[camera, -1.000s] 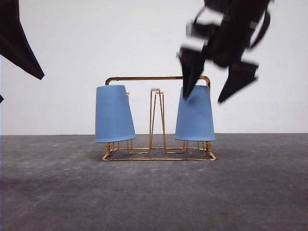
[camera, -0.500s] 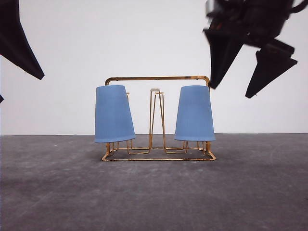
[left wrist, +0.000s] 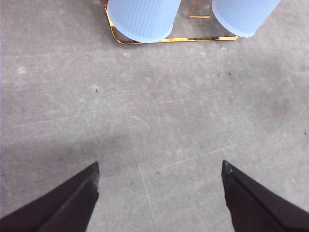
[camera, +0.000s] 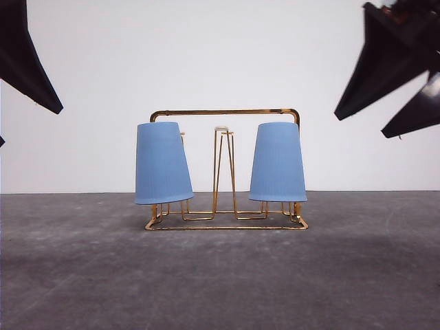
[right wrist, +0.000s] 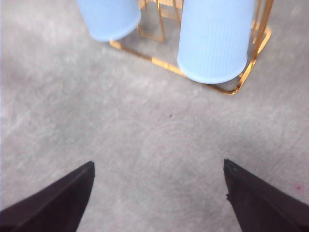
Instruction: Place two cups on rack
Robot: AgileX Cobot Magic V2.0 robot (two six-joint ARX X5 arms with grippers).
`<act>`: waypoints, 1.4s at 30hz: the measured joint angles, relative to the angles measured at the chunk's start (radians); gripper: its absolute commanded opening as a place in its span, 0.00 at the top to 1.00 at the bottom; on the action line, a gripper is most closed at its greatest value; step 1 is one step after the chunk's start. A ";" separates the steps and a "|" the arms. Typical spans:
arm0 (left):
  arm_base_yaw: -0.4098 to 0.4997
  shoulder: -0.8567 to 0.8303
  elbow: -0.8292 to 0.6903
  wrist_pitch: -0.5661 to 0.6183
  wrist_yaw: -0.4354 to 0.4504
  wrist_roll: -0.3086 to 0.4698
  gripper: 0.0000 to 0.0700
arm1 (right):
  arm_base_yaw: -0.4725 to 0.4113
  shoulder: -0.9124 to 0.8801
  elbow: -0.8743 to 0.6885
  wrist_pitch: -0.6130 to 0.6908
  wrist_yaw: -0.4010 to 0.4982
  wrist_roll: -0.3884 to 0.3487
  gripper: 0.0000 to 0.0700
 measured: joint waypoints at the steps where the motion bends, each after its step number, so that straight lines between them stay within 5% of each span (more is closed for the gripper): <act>1: 0.000 0.000 0.000 0.000 0.000 0.001 0.34 | 0.000 -0.005 -0.013 0.006 0.004 0.002 0.25; 5: 0.000 0.000 0.000 0.000 0.000 0.034 0.39 | 0.000 0.000 -0.022 0.008 0.006 0.003 0.27; 6: 0.000 0.000 0.000 -0.001 0.001 0.052 0.70 | 0.000 -0.001 -0.022 0.012 0.006 0.003 0.45; 7: 0.000 0.000 0.000 -0.001 0.002 0.073 0.89 | 0.000 -0.002 -0.022 0.015 0.006 0.005 0.70; 8: 0.000 0.000 0.000 0.001 0.003 0.096 0.95 | 0.000 -0.002 -0.022 0.018 0.007 0.007 1.00; 15: 0.001 0.000 0.000 0.037 0.003 0.266 1.00 | 0.000 -0.002 -0.022 0.024 0.009 0.006 0.96; 32: 0.021 -0.061 -0.020 0.041 0.003 0.338 1.00 | 0.000 -0.002 -0.022 0.112 0.009 0.006 0.96; 42: 0.280 -0.515 -0.403 0.399 -0.029 0.358 1.00 | 0.000 -0.002 -0.022 0.149 0.009 0.006 0.96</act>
